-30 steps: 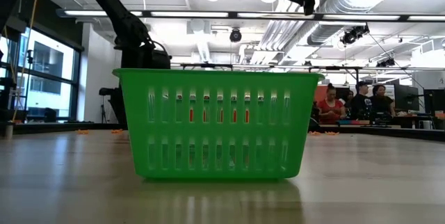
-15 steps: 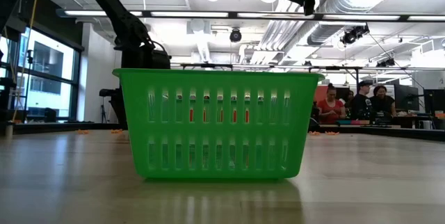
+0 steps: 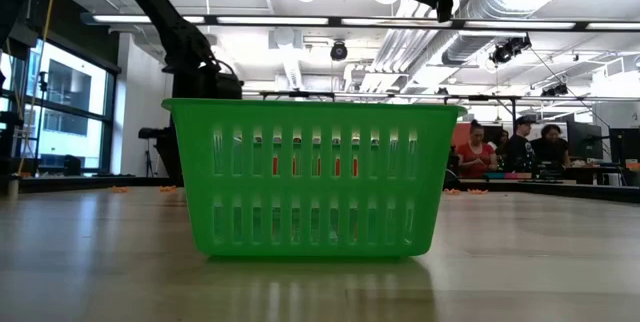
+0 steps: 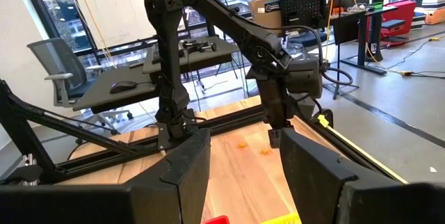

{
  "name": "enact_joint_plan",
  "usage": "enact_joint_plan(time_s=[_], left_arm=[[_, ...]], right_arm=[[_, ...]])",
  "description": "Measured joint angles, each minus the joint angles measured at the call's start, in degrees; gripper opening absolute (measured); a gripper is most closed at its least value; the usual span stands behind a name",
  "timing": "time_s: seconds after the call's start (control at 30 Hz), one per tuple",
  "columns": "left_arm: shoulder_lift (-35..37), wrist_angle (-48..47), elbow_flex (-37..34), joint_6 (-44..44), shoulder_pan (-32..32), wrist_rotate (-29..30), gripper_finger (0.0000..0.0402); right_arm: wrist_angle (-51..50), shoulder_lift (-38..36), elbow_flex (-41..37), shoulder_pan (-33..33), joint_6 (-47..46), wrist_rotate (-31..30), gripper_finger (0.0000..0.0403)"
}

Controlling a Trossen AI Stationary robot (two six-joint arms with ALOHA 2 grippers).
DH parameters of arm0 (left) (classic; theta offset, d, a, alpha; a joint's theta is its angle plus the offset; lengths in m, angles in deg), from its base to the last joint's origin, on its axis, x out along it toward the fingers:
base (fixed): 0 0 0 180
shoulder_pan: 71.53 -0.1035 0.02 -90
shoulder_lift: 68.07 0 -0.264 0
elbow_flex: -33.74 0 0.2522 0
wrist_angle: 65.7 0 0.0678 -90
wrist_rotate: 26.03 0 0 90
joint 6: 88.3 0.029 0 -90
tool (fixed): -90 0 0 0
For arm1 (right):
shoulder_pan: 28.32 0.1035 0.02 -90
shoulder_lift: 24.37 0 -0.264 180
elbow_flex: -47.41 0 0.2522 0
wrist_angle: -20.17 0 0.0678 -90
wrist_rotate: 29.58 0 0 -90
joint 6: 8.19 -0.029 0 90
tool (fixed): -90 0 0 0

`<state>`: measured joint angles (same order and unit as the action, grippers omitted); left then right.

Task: Sort Halloween decoration
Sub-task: Put the black spider toy into the yellow bin

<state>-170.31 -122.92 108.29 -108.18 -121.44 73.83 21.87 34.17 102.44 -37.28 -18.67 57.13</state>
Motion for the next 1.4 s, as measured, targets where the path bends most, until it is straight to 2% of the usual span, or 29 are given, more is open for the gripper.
enact_joint_plan(time_s=[0.4, 0.87, 1.03, 1.4], left_arm=[[0.00, -0.94, -0.02, -0.47, -0.87, 1.63, 0.0129], [0.00, -2.71, -0.02, 0.26, -1.14, 6.43, 0.0129], [0.00, -2.37, -0.03, 0.00, -1.14, 6.25, 0.0129], [0.38, 1.65, -6.27, -3.54, -0.57, 6.71, 0.0129]], right_arm=[[0.00, 0.00, 0.00, -0.01, 0.00, 0.00, 0.0169], [-0.28, 0.00, 0.00, -0.01, 0.00, 0.01, 0.0169], [-0.73, 0.00, 0.00, -0.01, 0.00, 0.01, 0.0169], [-2.06, 0.00, 0.00, 0.00, 0.00, 0.02, 0.0169]])
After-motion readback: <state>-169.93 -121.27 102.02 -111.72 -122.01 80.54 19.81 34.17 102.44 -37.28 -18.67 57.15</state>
